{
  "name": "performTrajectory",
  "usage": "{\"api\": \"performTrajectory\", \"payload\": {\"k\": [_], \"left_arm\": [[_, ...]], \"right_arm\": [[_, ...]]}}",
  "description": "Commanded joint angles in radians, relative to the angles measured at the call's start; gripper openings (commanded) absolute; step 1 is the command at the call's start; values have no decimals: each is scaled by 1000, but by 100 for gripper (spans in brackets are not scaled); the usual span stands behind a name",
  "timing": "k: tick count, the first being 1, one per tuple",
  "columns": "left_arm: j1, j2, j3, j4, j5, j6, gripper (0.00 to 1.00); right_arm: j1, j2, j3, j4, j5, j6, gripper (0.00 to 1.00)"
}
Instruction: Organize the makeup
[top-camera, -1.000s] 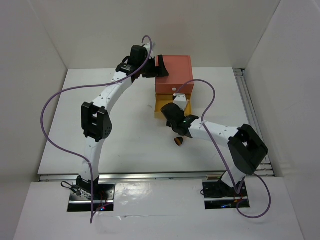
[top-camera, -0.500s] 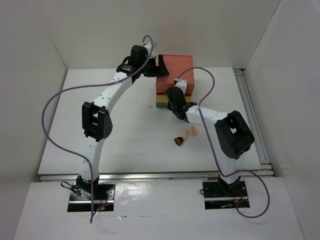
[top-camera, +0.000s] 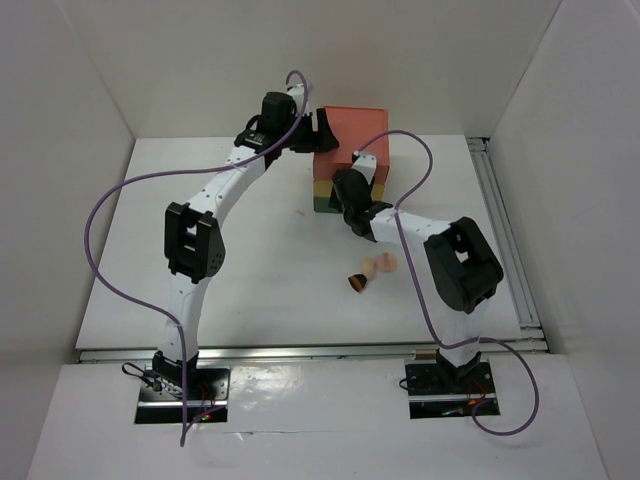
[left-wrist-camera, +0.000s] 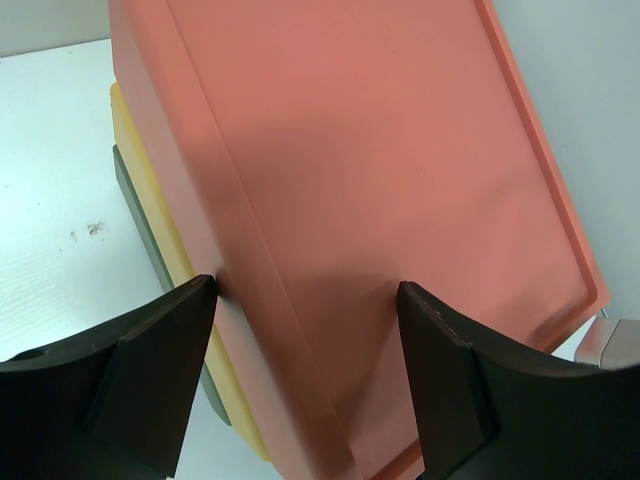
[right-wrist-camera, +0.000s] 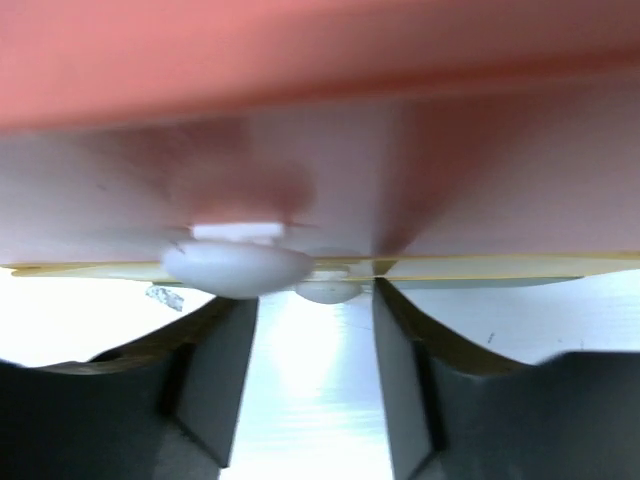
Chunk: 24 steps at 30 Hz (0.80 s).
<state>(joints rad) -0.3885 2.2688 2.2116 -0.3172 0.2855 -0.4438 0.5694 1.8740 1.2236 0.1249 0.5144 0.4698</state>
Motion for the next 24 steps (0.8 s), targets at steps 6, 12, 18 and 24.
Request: {"api": "performTrajectory", "payload": {"k": [6,12,18,24], "left_arm": [[-29,64,-67,-217,26,65,83],[-29,45,-87,-217,17,65,83],[-29,44,-115,-207,7,56,82],[-29,44,-115,-207,7,56,82]], "right_arm": [[20,-56,-139,114,11,-26,66],[20,8,-127,152,42,21,66],[10,48,-116,220,65,9,60],[-9,80,-82,229,65,9,51]]}}
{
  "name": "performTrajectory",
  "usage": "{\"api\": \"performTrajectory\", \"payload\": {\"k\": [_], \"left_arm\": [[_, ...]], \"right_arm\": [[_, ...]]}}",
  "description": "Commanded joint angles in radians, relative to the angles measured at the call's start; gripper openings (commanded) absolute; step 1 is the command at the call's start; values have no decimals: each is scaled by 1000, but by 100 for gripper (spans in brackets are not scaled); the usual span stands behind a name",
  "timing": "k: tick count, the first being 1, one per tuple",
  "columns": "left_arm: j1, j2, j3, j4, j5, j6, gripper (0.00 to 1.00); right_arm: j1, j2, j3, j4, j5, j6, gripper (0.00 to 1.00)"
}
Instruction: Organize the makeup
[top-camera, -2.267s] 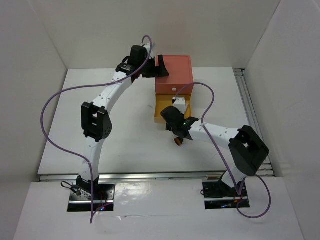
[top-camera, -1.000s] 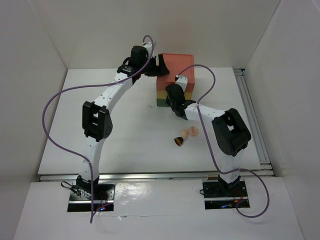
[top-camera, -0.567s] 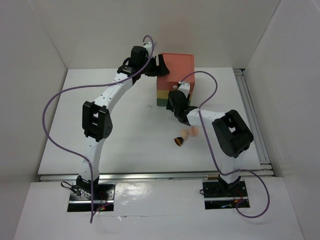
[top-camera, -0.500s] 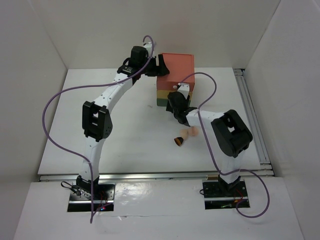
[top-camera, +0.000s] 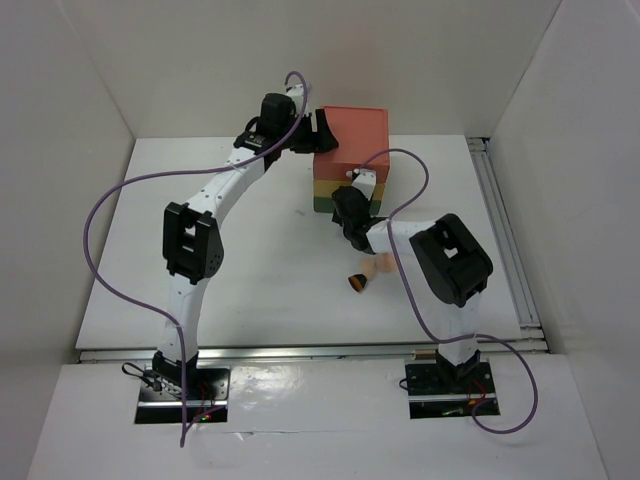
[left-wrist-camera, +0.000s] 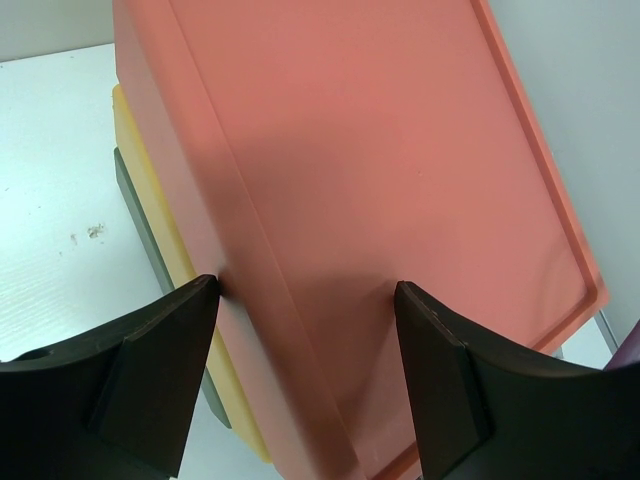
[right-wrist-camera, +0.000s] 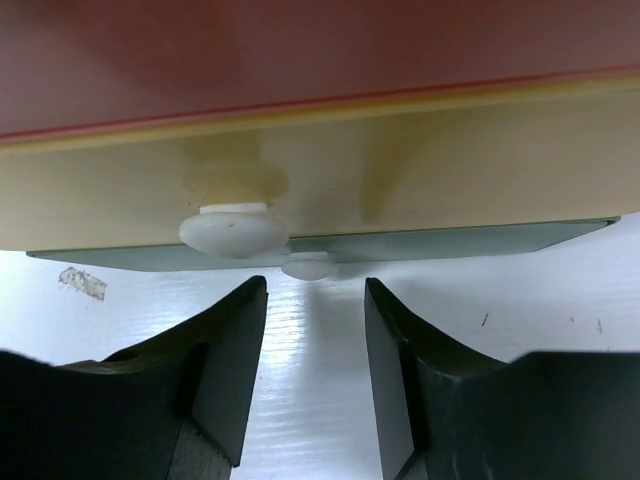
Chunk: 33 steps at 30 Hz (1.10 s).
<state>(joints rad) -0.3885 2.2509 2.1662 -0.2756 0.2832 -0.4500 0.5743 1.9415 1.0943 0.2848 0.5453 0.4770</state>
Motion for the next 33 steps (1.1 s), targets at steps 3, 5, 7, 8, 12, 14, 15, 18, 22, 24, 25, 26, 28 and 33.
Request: {"api": "performTrajectory", "payload": {"k": [3,5,7,8,12,14,15,18,22,24,25,26,28,33], "left_arm": [[-29,53,-69,-249,10,62,81],[-29,53,-69,-249,10,62,81],[-29,53,-69,-249,10,62,81],[-29,53,-69,-249,10,62,81],[-29,53,-69,-249,10,62,80],[-29,53,-69,-249,10,62,80],[-29,53,-69,-249,10,62,78],[-29,44,-69,-258,1,62,78],[-29,44,-69,-258,-9,62,78],[-29,44,-69,-258,-18,62,78],[-29,35,-69,-258,-18,62,78],[-29,35,-69,-258,-18,62,78],[-29,35,-78,-258,-27,62,78],[-29,26,-78,-258,-36,62,78]], "right_arm": [[-14,13,47,92,35,2,43],[-14,13,38,103,35,-9,42],[-24,13,38,103,35,-18,37],[-24,23,38,112,35,-18,35],[-34,24,47,126,2,-37,28],[-34,24,26,142,2,-46,21],[-34,24,26,151,-7,-46,21],[-34,1,-2,139,-16,-55,15],[7,-77,-111,129,-51,-66,11],[56,-111,-205,129,-51,-78,11],[73,-151,-236,129,-51,-78,9],[91,-174,-267,120,-39,-78,9],[131,-235,-347,108,-39,-63,7],[113,-245,-367,175,-5,-101,10]]}}
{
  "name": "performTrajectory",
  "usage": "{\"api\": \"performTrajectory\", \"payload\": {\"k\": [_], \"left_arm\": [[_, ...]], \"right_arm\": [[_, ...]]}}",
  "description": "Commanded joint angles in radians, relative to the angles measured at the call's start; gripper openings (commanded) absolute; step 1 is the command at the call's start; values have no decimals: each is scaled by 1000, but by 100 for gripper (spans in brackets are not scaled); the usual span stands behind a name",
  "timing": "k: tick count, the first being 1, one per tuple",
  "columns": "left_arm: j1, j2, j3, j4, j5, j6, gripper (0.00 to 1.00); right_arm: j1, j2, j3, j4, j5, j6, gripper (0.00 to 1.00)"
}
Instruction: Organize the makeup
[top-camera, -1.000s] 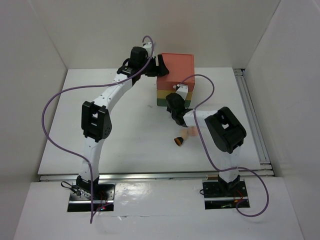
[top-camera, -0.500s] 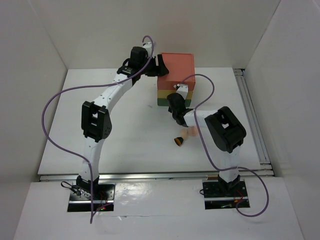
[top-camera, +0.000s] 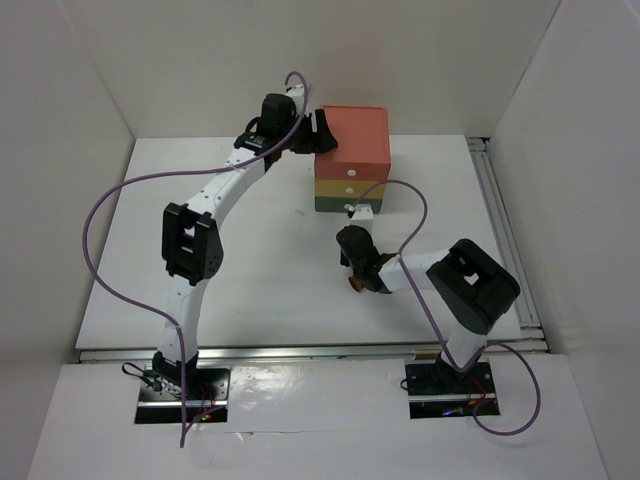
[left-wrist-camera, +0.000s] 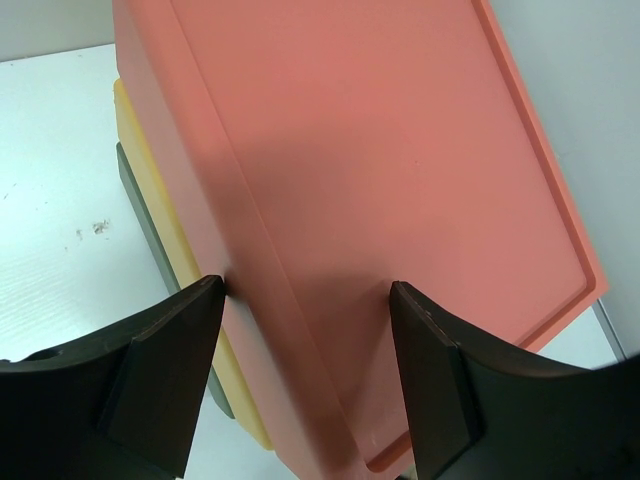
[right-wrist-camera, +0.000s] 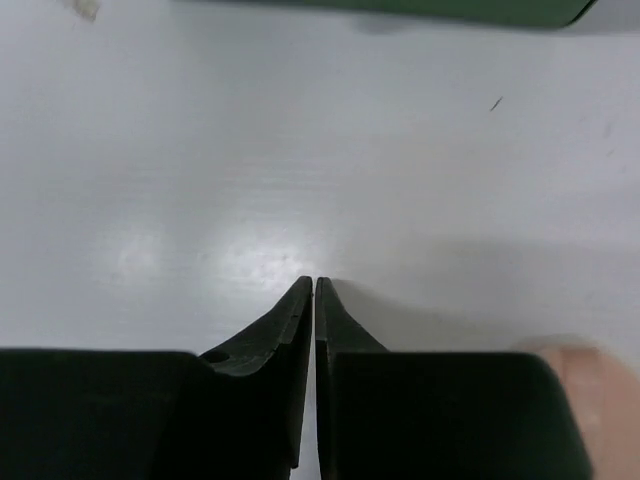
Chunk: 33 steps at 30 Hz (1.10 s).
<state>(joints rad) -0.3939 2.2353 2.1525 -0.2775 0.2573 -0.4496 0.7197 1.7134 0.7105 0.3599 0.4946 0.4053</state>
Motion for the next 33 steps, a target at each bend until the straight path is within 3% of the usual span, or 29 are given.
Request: {"api": "performTrajectory", "payload": {"k": [1,4,8,11,23,33], "left_arm": [[-23,41,-65,-256,-10,61,78],[-23,41,-65,-256,-10,61,78],[-23,41,-65,-256,-10,61,78],[-23,41,-65,-256,-10,52,78],[-23,41,-65,-266,-10,43,78],[-23,23,-65,-266,-1,43,77]], "right_arm": [[-57,-2,59,100,45,-43,12],[-112,64,141,119,15,-88,17],[-160,159,243,129,-83,-144,42],[-180,192,305,129,-97,-145,50],[-212,258,357,206,-129,-111,51],[-223,258,366,215,-91,-79,24]]}}
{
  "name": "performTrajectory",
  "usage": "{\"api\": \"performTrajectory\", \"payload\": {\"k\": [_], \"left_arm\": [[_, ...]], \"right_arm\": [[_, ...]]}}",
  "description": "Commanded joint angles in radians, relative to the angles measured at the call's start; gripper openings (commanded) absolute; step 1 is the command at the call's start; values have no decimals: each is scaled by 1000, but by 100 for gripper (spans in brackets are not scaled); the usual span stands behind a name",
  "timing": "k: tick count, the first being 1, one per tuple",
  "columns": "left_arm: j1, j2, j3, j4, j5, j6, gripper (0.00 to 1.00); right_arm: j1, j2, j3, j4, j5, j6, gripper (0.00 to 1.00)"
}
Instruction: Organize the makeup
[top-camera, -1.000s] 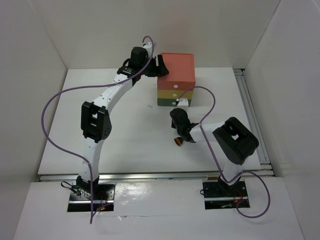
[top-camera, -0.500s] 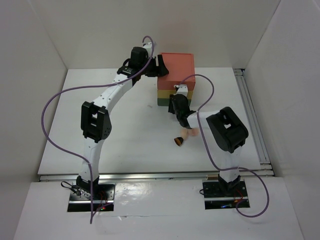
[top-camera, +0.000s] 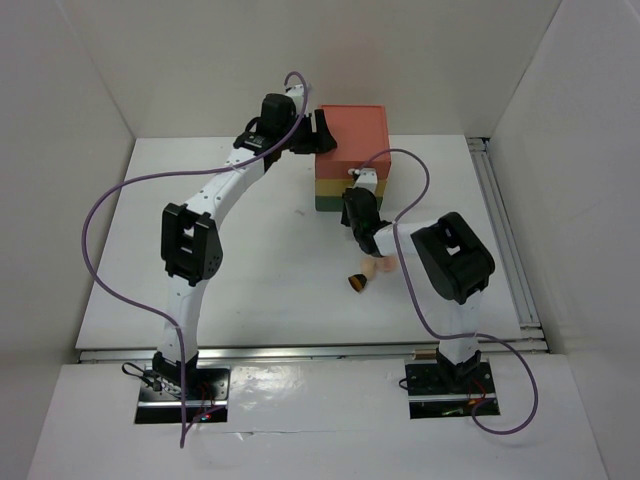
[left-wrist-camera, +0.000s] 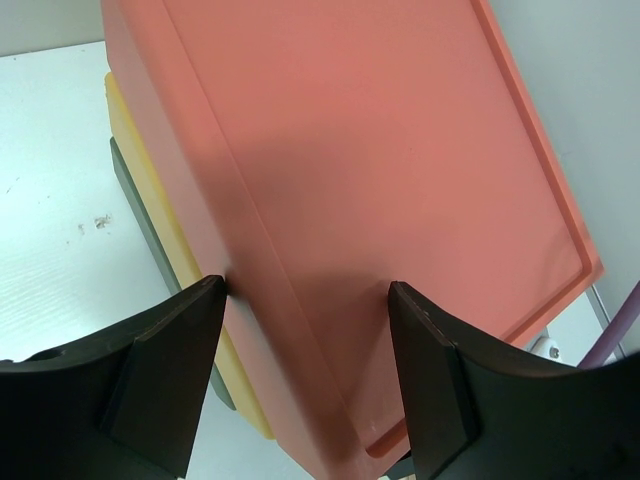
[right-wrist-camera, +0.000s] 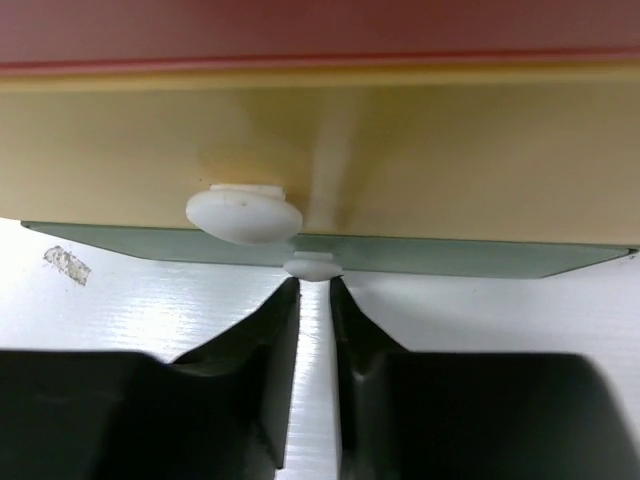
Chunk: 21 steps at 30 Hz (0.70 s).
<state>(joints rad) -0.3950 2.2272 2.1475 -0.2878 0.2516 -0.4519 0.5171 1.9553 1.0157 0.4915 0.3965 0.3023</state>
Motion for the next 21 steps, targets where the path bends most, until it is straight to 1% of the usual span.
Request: {"api": "performTrajectory", "payload": {"k": [1,2,3,5,6,7,10,11,13,18,19,21], "left_arm": [[-22,31,-60,-255,5,45,77],[-22,31,-60,-255,5,45,77],[-22,31,-60,-255,5,45,77],[-22,31,-60,-255,-5,36,77],[-22,31,-60,-255,-5,36,77],[-22,31,-60,-255,-5,36,77],[-22,31,-60,-255,-5,36,77],[-22,31,-60,-255,-5,36,77],[-22,31,-69,-255,-5,36,77],[-22,22,-78,-255,-5,36,77],[-22,22,-78,-255,-5,36,77],[-22,22,-78,-246,4,36,77]], "right_arm": [[-20,16,51,84,7,24,21],[-20,7,50,84,7,24,16],[-20,7,19,84,-2,24,5],[0,-24,-14,69,-2,34,1],[0,-36,-35,59,-2,47,1],[30,-50,-92,59,13,57,0],[89,-110,-216,102,44,57,0],[89,-119,-229,116,54,57,0],[100,-128,-229,116,65,57,0],[100,-108,-163,116,111,15,1],[87,-98,-140,116,111,6,9],[73,-85,-111,116,111,6,18]]}}
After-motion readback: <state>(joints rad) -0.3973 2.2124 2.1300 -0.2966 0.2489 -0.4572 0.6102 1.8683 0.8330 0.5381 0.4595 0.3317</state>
